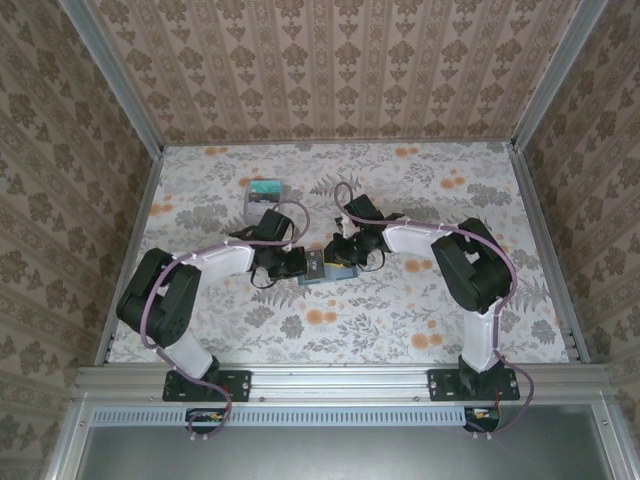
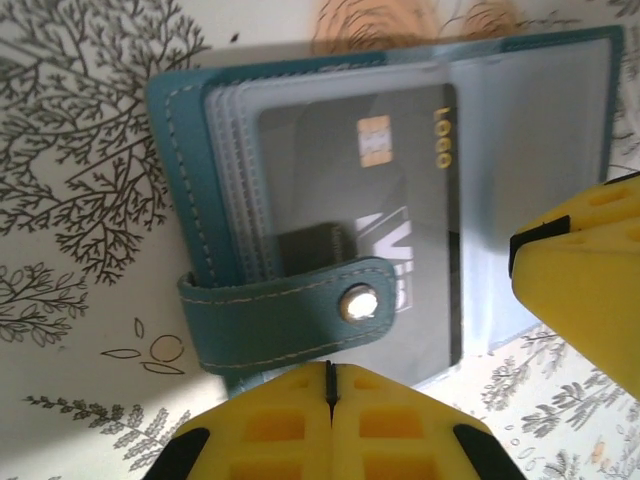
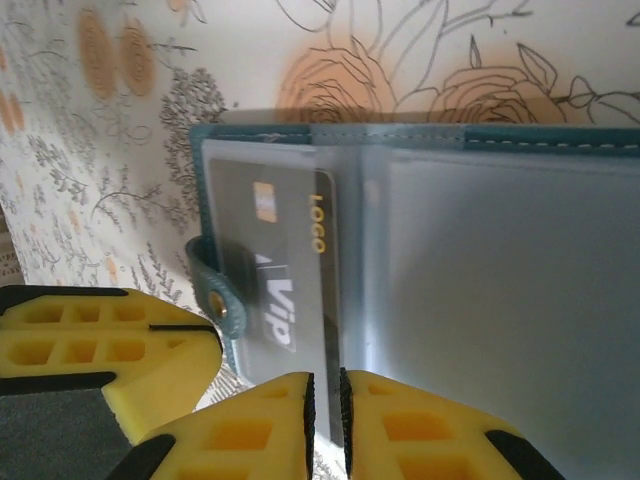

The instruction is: Take the credit cards out of the card holder

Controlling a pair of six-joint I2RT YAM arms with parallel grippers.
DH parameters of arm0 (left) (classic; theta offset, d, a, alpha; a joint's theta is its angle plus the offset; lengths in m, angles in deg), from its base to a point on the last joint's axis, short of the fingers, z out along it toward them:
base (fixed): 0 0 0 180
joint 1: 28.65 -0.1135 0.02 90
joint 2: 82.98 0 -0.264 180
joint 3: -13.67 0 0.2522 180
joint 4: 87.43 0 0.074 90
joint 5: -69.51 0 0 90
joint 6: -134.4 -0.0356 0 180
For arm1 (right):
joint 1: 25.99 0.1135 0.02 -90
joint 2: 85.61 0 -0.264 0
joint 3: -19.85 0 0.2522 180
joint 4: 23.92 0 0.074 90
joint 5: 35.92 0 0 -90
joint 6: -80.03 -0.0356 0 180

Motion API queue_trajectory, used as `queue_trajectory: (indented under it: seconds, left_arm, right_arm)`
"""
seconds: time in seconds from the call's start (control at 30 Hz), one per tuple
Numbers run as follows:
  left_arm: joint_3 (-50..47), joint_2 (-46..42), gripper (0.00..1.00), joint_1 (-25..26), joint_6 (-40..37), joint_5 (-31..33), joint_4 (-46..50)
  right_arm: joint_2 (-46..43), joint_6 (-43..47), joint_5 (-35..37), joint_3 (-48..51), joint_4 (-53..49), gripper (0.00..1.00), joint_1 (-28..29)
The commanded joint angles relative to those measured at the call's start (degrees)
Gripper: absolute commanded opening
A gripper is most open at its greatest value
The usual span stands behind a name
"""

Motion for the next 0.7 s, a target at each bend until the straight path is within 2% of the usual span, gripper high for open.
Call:
queue_trajectory:
  seconds: [0.0, 0.5, 0.67]
  left_arm:
    - [-1.0, 1.1, 0.00, -0.3, 0.1, 0.9, 0.1]
    - [-1.9, 2.0, 0.00, -0.2, 0.6, 0.0, -0.7]
    - [-1.8, 2.1, 0.00, 0.1, 0.7, -0.2, -0.8]
  right_arm:
    - [1.5, -1.0, -2.3, -2.0, -0.6, 0.19, 0.2]
    - [4.8, -1.0, -3.3, -3.1, -0.8, 0.19, 0.8]
    - [5.1, -1.1, -4.2, -3.3, -0.5, 0.17, 1.1]
